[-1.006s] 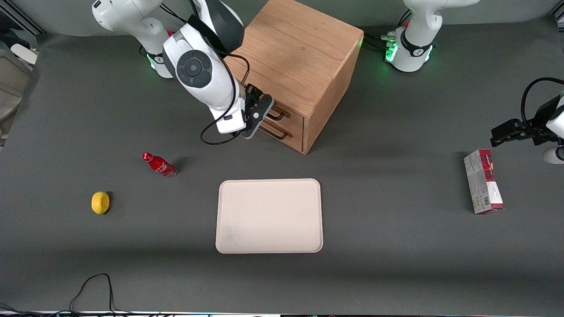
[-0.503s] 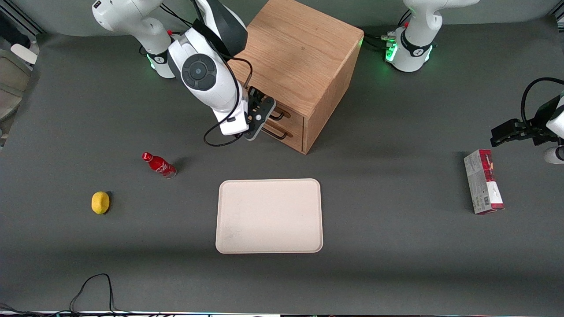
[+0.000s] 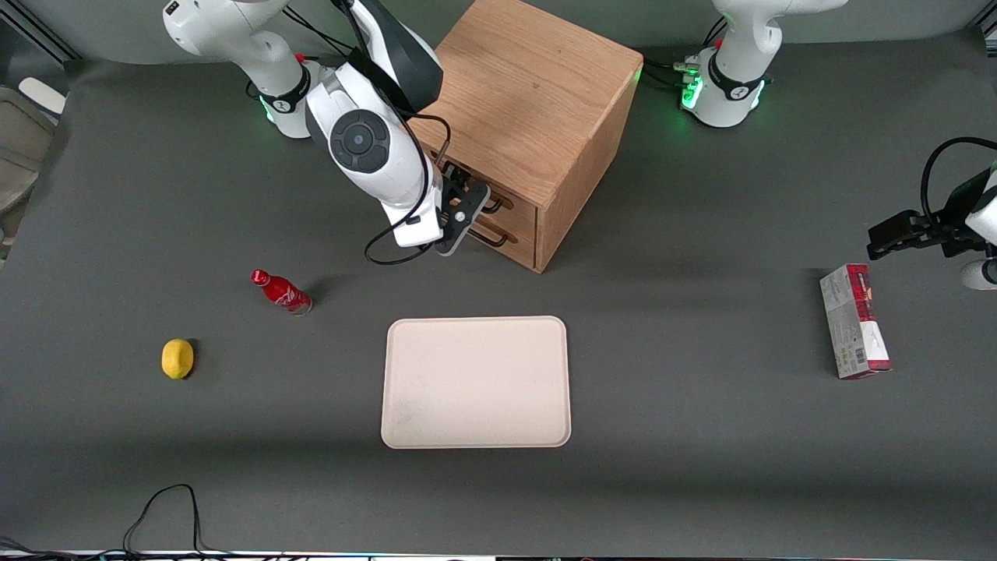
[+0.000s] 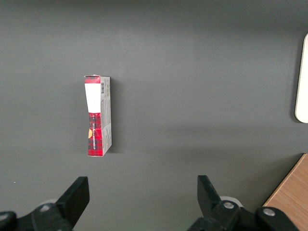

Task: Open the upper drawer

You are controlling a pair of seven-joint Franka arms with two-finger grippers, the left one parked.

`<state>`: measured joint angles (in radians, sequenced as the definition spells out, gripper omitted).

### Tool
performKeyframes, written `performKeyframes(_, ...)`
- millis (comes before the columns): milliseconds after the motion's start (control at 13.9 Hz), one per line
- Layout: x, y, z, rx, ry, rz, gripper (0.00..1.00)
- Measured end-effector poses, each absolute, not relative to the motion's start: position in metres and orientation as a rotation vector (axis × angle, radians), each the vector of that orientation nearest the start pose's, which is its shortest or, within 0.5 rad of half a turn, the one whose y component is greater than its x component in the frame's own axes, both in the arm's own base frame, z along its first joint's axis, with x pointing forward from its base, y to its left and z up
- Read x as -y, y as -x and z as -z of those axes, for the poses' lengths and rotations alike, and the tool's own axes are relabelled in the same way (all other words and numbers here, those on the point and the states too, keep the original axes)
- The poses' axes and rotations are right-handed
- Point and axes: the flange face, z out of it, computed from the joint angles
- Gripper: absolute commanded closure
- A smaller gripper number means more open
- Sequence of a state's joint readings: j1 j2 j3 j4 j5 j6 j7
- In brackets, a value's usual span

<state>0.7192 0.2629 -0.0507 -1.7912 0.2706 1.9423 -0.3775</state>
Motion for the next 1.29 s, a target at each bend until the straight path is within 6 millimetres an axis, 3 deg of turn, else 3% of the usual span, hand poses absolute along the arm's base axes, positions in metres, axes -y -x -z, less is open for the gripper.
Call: performKeyframes(1293,-0.382,-0.491,-0.384,1.266,2.655,-0.183,0.00)
